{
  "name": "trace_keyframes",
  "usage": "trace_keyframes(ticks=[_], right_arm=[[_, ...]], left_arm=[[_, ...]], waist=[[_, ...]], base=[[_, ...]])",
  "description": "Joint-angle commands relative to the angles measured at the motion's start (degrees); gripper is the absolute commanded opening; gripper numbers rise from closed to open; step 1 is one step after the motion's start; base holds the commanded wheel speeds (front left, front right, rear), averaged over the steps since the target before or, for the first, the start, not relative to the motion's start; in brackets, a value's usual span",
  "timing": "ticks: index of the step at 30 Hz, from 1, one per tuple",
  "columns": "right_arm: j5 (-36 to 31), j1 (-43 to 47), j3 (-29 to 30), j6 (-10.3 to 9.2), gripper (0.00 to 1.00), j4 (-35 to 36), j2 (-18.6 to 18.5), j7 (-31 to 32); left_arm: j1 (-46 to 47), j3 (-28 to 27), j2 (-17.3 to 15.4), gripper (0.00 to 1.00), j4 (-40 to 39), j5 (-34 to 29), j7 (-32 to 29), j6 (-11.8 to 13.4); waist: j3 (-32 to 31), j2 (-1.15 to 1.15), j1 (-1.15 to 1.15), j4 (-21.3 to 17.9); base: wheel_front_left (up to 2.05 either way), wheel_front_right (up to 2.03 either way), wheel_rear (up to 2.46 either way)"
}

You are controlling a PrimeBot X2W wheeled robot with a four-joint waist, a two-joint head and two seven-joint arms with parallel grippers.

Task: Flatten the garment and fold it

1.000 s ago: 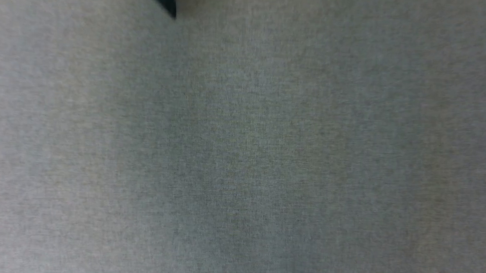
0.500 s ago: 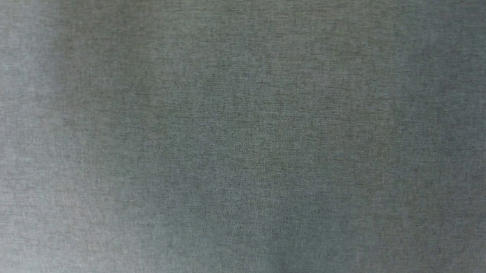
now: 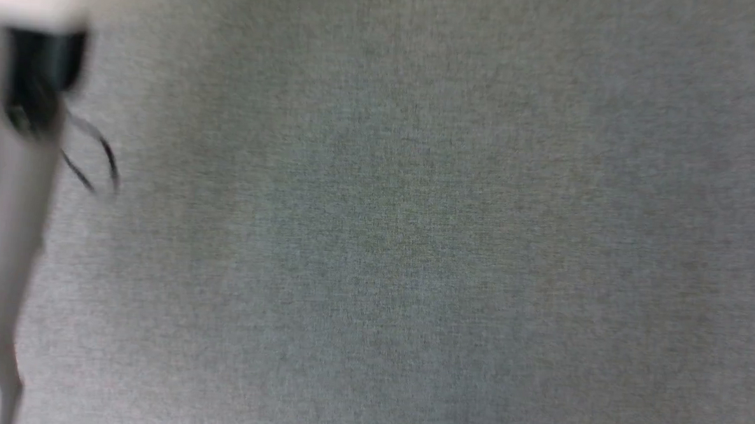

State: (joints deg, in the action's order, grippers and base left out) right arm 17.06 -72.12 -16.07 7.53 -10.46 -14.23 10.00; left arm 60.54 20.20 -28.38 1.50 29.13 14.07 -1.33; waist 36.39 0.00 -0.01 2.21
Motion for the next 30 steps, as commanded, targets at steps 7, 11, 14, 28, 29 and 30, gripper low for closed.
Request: trace_keyframes(ticks=[7, 11, 14, 28, 29, 30], right_arm=[[3.1, 22.4, 4.0, -0.04, 0.0, 13.7, -0.2, 4.5], [3.8, 34.9, 6.0, -0.04, 0.0, 20.0, 2.2, 5.2], [3.5, 42.3, 7.1, -0.04, 0.0, 23.5, 3.8, 5.0], [6.1, 65.4, 11.2, -0.04, 0.0, 29.1, 6.6, 9.4], [6.4, 66.8, 11.6, -0.04, 0.0, 29.3, 6.5, 10.0], [6.7, 68.1, 11.8, -0.04, 0.0, 29.5, 6.5, 10.6]], left_arm=[[-16.7, 0.8, -1.3, 0.0, -9.8, 0.0, 0.4, 3.8], [-26.3, 2.5, -1.5, 0.0, -14.1, -1.3, 0.7, 5.3], [-33.0, 4.3, -1.4, 0.0, -15.9, -2.1, 0.7, 6.4], [-51.3, 10.8, -3.6, 0.0, -17.6, 0.2, -3.7, 7.6], [-51.9, 11.3, -3.8, 0.0, -17.8, 0.6, -4.2, 7.3], [-52.5, 11.7, -4.1, 0.0, -18.0, 0.8, -4.8, 7.0]], waist=[[-7.5, 0.0, 0.01, 0.1], [-10.1, 0.0, 0.01, 0.2], [-11.9, 0.0, 0.01, 0.0], [-20.1, 0.0, 0.01, -0.2], [-20.5, 0.0, 0.01, 0.0], [-20.9, 0.0, 0.01, 0.1]], base=[[0.0, 0.0, 0.0], [0.0, 0.0, 0.0], [0.0, 0.0, 0.0], [0.0, 0.0, 0.0], [0.0, 0.0, 0.0], [0.0, 0.0, 0.0]])
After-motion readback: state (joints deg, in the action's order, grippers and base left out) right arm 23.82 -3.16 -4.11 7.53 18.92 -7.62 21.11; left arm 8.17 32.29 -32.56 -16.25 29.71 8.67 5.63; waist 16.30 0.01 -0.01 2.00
